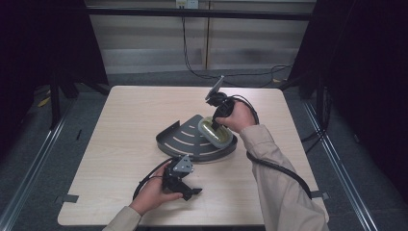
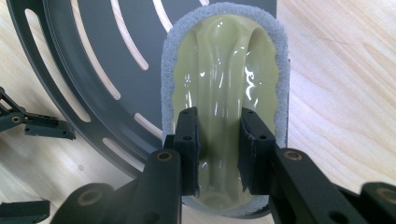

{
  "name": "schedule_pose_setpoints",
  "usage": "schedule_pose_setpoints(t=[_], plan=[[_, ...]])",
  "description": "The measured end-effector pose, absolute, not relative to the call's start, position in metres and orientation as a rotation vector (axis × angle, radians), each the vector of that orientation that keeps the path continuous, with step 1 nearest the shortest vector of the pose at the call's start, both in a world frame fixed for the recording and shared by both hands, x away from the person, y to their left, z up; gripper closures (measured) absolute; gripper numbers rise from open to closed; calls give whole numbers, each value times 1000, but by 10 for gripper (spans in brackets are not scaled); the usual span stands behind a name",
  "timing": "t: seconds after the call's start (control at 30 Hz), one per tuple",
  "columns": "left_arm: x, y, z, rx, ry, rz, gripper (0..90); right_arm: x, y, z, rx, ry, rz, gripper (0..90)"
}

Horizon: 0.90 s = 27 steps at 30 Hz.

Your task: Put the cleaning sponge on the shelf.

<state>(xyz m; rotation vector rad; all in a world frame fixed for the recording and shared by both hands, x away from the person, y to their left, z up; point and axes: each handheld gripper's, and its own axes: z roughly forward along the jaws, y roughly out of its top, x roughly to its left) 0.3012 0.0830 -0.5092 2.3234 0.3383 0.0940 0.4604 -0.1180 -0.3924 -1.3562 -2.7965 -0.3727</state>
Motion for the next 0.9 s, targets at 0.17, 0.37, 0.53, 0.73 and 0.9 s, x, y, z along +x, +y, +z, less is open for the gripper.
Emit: schedule_pose_setpoints(t=[0.17,0.37,0.53,0.73,0.9], plan=[[301,83,-509,2324,338,94,63,461,-117,-395,-1358,-2800,-363,714],[301,83,-509,2324,339,94,63,460,-115,-400,-1348,-2801,-352,714],[301,83,-509,2324,339,94,63,460,-116,-405,-1329,-2804,-345,714],[301,83,-509,2322,340,94,63,459,-117,-408,-1330,-2810,-334,713],[301,83,-509,2325,341,97,63,459,-118,-414,-1309,-2824,-315,712]])
